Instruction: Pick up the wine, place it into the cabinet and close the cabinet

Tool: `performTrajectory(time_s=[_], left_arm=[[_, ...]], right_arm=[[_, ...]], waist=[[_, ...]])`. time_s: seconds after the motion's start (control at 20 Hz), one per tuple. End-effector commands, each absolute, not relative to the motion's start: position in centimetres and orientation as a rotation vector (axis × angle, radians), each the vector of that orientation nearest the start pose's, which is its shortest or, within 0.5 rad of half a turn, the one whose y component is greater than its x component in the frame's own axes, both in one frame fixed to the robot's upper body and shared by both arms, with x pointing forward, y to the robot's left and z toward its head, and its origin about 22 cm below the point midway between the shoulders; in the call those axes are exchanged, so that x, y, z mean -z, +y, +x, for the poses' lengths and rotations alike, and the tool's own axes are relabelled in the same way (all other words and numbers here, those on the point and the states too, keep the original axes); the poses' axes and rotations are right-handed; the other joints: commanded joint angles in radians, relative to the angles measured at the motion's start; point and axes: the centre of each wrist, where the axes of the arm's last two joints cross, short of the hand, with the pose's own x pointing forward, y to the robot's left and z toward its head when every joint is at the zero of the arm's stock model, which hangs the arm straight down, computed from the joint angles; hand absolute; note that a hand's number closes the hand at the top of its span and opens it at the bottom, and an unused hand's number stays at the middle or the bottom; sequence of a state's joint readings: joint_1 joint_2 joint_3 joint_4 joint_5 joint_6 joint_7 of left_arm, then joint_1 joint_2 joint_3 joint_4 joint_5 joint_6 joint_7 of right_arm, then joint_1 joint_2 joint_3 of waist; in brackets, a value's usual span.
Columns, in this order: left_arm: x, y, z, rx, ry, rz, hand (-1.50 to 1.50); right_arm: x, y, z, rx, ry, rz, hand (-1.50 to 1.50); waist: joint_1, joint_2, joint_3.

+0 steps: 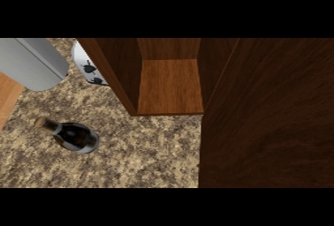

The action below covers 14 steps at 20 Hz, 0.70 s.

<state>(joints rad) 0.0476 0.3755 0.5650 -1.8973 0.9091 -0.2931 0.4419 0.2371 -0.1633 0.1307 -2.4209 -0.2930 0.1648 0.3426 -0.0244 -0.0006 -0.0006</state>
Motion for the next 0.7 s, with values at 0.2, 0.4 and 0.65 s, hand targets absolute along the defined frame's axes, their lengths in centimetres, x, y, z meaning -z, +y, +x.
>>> performTrajectory(time_s=[0.2, 0.4, 0.65], left_arm=[[-8.4, 40.0, 22.8, -0.18, -1.668, -0.266, -1.5], [-6.4, 40.5, 23.9, -0.203, -1.685, -0.162, -1.5], [-1.4, 40.0, 24.8, -0.224, -1.681, -0.091, -1.5]], right_arm=[[-18.1, -22.8, 10.2, -0.231, -1.875, 0.485, -1.5], [-17.8, -22.6, 10.3, -0.226, -1.881, 0.464, -1.5], [-16.5, -23.6, 11.4, -0.223, -1.88, 0.447, -1.5]], waist=[[-0.007, 0.002, -0.001], [-0.004, 0.002, -0.001], [-0.001, 0.003, -0.001]])
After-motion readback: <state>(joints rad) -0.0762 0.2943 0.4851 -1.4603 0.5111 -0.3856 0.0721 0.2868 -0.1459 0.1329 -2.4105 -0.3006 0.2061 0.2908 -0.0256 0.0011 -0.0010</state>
